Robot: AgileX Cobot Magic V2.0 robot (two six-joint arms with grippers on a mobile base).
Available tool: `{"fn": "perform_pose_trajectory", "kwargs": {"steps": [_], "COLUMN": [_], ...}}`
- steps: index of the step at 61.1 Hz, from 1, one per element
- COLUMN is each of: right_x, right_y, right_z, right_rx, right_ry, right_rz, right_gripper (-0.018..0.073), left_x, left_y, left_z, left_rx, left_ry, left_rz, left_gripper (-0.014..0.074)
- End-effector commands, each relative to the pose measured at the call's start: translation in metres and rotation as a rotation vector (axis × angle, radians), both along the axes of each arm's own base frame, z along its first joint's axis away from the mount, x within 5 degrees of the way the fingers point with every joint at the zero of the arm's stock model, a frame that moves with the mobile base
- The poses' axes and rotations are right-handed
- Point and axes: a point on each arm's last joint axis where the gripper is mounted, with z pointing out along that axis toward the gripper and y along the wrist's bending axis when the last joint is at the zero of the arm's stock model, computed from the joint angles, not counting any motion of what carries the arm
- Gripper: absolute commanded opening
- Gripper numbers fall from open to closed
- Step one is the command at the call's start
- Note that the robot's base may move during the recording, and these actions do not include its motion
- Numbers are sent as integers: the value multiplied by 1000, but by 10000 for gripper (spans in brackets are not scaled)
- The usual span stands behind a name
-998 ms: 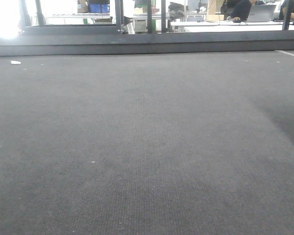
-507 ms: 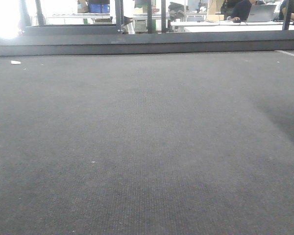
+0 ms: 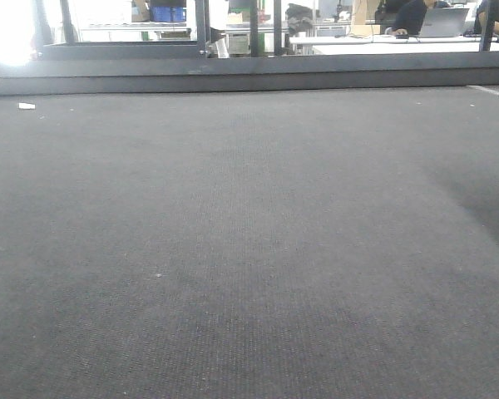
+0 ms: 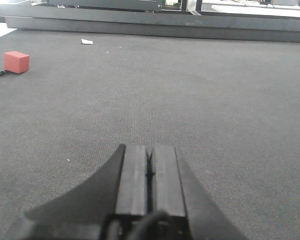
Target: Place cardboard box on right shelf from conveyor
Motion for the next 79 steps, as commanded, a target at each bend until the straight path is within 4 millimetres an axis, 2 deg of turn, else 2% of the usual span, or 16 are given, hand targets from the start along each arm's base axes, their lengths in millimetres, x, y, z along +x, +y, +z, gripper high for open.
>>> {"fn": "perform_pose_trajectory", "kwargs": {"steps": [1, 79], "right_x": [0, 0], "right_y": [0, 0], "right_z": [17, 17], "right_rx": [4, 4], "right_ry": [-129, -129], "right_rz": [5, 5], "right_gripper": [140, 140], "left_x": [-1, -1], "left_y": [1, 1], "left_z": [6, 6], "left_rx": [-14, -13], "left_ry": [-90, -90], "left_rz": [8, 22], "left_gripper": [-116, -116]}}
